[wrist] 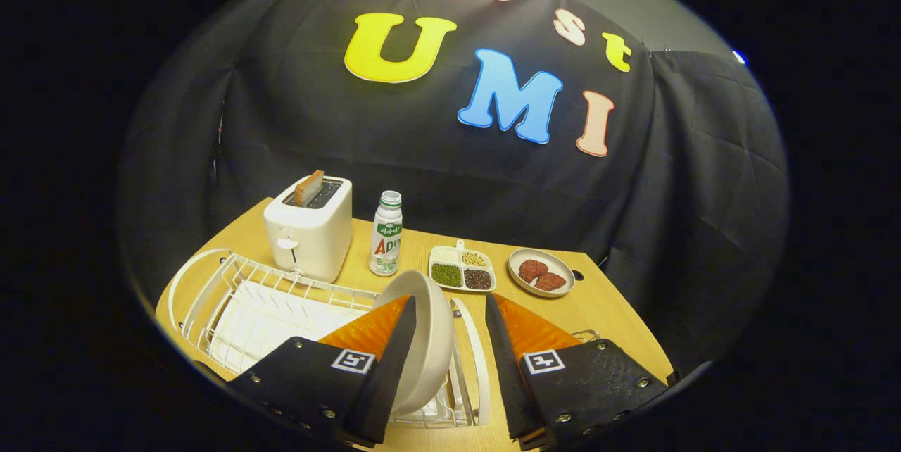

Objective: Take the plate from the dish rack, then take the spoon from the basket and place it into the plate.

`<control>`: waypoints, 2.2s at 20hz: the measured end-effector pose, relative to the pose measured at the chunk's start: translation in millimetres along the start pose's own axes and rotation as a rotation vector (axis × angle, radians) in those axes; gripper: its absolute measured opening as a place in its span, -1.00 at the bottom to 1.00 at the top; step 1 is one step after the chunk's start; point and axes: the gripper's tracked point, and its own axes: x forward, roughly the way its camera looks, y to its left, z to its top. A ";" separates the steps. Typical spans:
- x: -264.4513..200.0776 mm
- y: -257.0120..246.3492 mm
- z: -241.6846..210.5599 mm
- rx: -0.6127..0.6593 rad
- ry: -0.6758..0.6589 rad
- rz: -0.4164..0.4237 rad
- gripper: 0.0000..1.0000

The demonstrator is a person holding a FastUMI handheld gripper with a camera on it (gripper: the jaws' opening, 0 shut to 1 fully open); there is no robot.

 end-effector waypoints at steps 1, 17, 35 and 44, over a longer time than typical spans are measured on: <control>5.9 3.6 -4.9 -0.012 0.018 -0.001 0.17; 16.7 -4.5 0.5 -0.385 0.141 -0.243 -0.99; -29.3 3.2 70.3 -0.719 -0.016 -0.395 -0.99; -108.5 -21.3 54.3 -0.545 -0.052 -0.298 -0.99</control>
